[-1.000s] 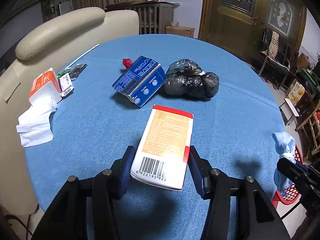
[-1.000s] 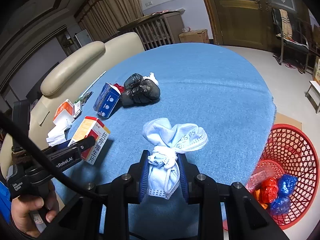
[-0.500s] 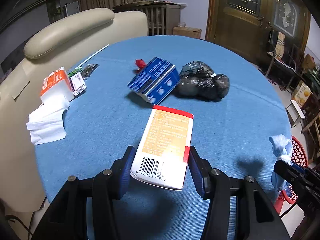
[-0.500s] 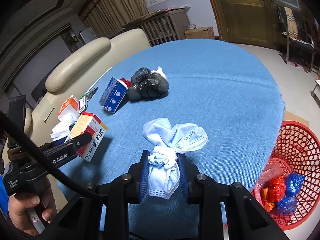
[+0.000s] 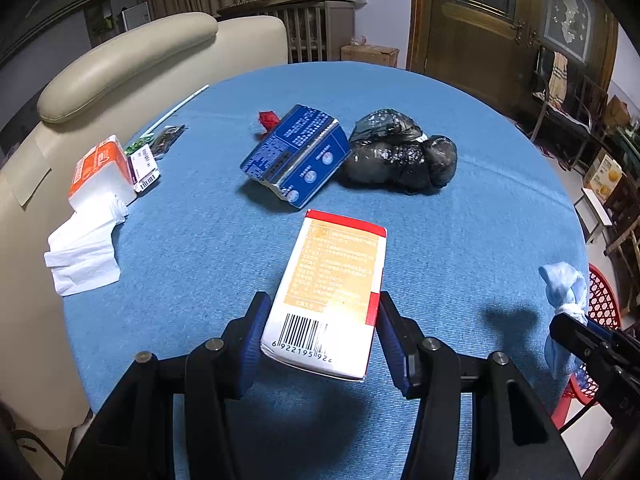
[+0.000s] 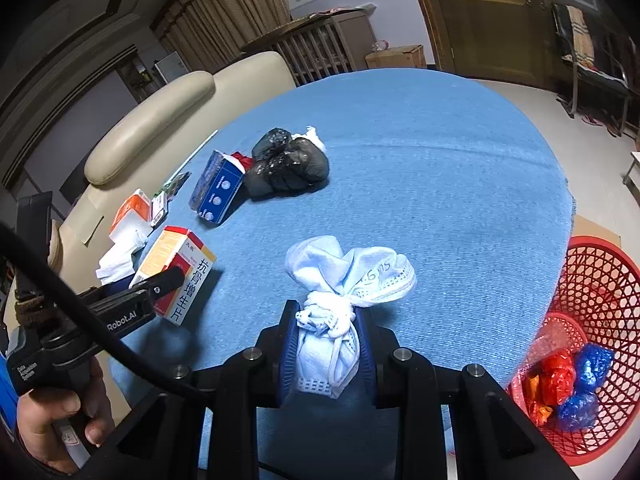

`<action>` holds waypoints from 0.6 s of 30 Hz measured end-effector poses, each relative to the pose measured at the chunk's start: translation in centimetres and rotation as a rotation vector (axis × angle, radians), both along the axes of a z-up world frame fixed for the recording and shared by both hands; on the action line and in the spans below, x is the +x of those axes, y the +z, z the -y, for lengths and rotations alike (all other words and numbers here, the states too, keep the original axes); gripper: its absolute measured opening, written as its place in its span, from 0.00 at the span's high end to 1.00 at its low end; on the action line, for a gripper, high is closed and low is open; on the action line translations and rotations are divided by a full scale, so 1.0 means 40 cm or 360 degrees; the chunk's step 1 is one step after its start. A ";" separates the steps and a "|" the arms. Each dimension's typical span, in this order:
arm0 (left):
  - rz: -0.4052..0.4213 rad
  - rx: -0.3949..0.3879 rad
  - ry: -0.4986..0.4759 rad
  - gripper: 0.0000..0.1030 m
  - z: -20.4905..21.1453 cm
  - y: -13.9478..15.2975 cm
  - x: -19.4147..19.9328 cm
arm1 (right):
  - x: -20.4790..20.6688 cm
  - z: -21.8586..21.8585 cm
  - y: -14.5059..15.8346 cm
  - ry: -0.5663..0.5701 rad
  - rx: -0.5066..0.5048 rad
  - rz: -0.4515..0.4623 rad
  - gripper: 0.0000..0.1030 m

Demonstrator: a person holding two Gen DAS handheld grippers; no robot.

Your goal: Collect trash

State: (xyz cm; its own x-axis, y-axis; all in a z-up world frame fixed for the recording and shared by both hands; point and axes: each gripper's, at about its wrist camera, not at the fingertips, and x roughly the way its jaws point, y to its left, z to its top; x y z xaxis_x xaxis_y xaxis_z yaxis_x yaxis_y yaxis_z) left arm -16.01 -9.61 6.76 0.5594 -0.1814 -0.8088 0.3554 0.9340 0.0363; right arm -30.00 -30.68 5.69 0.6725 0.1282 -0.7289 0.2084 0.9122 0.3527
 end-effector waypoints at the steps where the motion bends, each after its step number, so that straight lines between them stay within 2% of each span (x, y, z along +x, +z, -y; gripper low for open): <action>1: 0.0002 0.0005 -0.0004 0.47 0.003 0.000 -0.001 | -0.001 0.004 -0.001 -0.0005 0.0003 -0.0001 0.71; 18: 0.0032 0.0014 -0.0082 0.47 0.040 0.015 -0.028 | -0.029 0.064 0.006 -0.0103 0.0019 0.0020 0.71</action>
State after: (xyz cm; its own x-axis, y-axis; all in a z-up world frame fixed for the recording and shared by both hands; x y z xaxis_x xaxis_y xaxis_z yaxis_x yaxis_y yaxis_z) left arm -17.15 -11.22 7.38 0.5658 -0.2035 -0.7990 0.4021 0.9141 0.0519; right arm -31.17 -33.23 5.94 0.6887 0.0926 -0.7191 0.2624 0.8928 0.3662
